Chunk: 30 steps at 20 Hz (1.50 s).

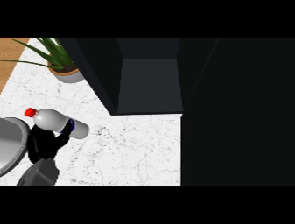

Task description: Pick up the bottled water, place it into the cabinet and close the cabinet

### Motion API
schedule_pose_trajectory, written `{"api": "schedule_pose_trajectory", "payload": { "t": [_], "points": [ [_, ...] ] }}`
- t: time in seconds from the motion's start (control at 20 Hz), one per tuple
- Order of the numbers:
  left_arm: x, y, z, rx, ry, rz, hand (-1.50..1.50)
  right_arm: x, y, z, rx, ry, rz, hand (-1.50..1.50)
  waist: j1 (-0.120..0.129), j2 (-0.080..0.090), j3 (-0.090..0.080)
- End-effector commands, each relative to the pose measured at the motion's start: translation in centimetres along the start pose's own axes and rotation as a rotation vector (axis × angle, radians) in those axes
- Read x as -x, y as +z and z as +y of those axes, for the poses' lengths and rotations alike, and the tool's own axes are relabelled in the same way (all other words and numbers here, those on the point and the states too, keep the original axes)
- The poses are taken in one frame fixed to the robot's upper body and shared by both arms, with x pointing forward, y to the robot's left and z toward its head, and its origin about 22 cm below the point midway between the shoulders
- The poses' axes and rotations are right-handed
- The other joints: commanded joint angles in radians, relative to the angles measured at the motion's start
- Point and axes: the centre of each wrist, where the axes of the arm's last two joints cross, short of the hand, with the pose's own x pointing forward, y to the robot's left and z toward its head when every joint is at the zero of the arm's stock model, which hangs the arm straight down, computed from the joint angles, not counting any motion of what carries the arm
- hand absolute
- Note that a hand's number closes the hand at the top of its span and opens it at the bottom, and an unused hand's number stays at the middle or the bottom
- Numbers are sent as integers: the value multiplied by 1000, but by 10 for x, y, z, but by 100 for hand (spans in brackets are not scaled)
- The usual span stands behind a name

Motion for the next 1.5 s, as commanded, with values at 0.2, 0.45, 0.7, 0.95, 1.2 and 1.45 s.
{"api": "schedule_pose_trajectory", "payload": {
  "t": [0.2,0.45,0.7,0.95,1.2,1.45],
  "points": [
    [-7,13,24,326,20,69,150,-30,-5,24,-14,-4,-79,-150,19,-6,2],
    [-1,22,13,379,-32,48,150,-47,1,28,-39,-32,-66,-150,11,-5,1],
    [-17,6,-15,468,-24,64,150,-42,8,26,-11,-3,-59,-150,17,-8,3],
    [-23,15,-79,479,-17,62,150,-33,4,11,-28,4,-75,-150,24,-9,4],
    [-32,25,-122,531,-33,41,150,-45,-2,19,-17,-19,-77,-150,20,-6,2],
    [-46,41,-171,531,-51,35,150,-34,-9,6,-25,-22,-84,-150,18,-4,2]
  ]
}}
